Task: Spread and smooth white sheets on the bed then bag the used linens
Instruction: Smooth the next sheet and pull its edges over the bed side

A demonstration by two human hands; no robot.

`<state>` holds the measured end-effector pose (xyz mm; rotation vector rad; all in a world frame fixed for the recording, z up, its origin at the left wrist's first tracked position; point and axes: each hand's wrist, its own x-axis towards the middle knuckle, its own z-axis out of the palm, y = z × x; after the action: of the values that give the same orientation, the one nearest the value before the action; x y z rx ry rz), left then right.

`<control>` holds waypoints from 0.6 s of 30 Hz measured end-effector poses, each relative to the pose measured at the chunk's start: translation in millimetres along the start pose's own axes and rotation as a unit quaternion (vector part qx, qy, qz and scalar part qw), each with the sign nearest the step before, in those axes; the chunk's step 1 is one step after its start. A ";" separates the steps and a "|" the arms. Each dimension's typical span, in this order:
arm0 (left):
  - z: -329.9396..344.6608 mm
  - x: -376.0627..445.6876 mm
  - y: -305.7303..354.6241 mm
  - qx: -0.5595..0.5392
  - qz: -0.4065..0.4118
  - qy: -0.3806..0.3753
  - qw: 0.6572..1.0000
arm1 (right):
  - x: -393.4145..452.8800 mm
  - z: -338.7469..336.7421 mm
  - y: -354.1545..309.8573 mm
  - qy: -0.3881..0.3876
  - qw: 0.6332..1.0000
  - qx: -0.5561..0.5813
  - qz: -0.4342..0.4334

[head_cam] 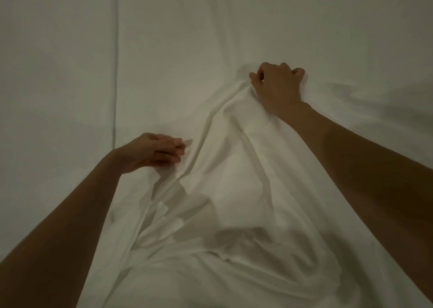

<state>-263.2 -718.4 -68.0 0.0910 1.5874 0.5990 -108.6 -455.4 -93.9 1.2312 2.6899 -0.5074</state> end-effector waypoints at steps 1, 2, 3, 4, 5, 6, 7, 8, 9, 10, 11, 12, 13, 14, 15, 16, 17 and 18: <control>1.5 -4.5 -6.3 -0.001 0.004 -0.001 1.000 | -3.0 3.6 -11.5 -0.007 1.000 0.009 -0.020; 3.5 -8.1 -12.6 0.006 0.010 0.000 1.000 | -6.1 7.2 -23.5 -0.014 0.999 0.013 -0.037; 7.4 -12.0 -17.1 0.011 0.016 0.002 1.000 | -8.7 10.4 -35.3 -0.020 0.998 0.019 -0.049; 12.0 -13.8 -21.8 0.011 0.023 0.012 1.000 | -11.0 13.1 -46.8 -0.028 0.998 0.031 -0.056; 17.1 -15.3 -24.9 0.009 0.028 0.026 0.999 | -13.0 15.4 -57.4 -0.039 0.996 0.050 -0.060; 21.3 -15.2 -28.6 0.009 0.037 0.039 0.999 | -15.0 17.5 -66.9 -0.049 0.994 0.066 -0.066; 25.5 -15.0 -31.9 0.011 0.050 0.049 0.997 | -17.1 19.9 -75.5 -0.059 0.992 0.073 -0.080; 29.4 -14.0 -35.3 0.022 0.068 0.060 0.996 | -19.5 22.1 -83.3 -0.071 0.990 0.068 -0.100; 33.2 -14.3 -39.0 0.043 0.086 0.074 0.993 | -22.6 24.4 -89.7 -0.085 0.987 0.057 -0.121; 37.0 -13.9 -43.0 0.070 0.102 0.094 0.988 | -26.2 26.4 -94.9 -0.099 0.984 0.044 -0.139; 40.3 -14.1 -47.8 0.090 0.114 0.118 0.982 | -30.0 27.6 -98.7 -0.112 0.981 0.033 -0.153; 42.8 -15.5 -51.8 0.103 0.122 0.141 0.977 | -33.4 28.8 -101.1 -0.122 0.979 0.023 -0.161; 45.3 -17.3 -54.5 0.102 0.129 0.160 0.973 | -35.5 29.7 -102.0 -0.130 0.977 0.019 -0.165; 47.1 -18.0 -57.5 0.090 0.133 0.172 0.972 | -36.5 30.9 -101.4 -0.133 0.977 0.021 -0.166; 49.0 -18.8 -59.2 0.077 0.137 0.177 0.972 | -36.9 32.5 -99.5 -0.132 0.977 0.031 -0.162; 49.2 -19.5 -60.2 0.066 0.140 0.178 0.972 | -36.5 33.6 -97.5 -0.124 0.979 0.048 -0.155; 49.1 -20.8 -60.5 0.059 0.142 0.180 0.972 | -35.8 33.7 -96.5 -0.113 0.981 0.068 -0.145; 48.6 -21.4 -61.3 0.059 0.140 0.184 0.971 | -34.5 32.4 -96.7 -0.098 0.982 0.084 -0.135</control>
<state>-196.5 -764.1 -74.0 0.3124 1.9893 0.7723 -159.4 -550.2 -91.5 0.8004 2.6980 -0.8591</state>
